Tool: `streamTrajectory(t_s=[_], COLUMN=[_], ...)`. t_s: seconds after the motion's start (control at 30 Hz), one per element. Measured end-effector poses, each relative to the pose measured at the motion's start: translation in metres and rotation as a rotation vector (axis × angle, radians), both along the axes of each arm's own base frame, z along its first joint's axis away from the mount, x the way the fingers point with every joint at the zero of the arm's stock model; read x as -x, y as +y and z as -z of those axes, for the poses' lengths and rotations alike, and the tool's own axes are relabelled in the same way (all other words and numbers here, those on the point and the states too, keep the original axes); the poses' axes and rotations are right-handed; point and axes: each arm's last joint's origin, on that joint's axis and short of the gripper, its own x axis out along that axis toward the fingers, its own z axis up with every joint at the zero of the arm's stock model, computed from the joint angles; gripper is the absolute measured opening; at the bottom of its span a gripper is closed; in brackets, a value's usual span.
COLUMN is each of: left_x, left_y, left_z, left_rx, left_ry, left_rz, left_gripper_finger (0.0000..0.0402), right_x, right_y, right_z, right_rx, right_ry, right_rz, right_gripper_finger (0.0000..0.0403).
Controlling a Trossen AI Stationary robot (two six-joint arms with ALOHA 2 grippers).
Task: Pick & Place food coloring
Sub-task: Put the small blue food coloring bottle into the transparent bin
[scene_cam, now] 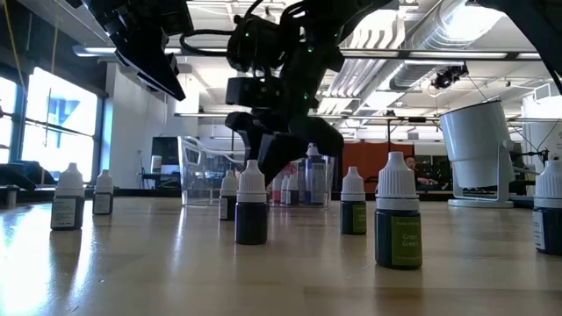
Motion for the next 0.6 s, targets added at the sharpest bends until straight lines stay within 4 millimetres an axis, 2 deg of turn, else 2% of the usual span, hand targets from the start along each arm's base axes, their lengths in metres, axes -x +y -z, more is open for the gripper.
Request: streamTrajectory(t_s=[0.6], left_x=[0.0011], left_y=[-0.0001], left_z=[0.0010], left_rx=[0.000], left_ry=[0.015], left_rz=[0.000], left_gripper_finger=[0.0099], right_x=[0.0072], right_y=[-0.0013], right_z=[0.0015], right_rx=[0.038], right_ry=[0.076], right_rz=[0.019], right_gripper_finger=[0.0113])
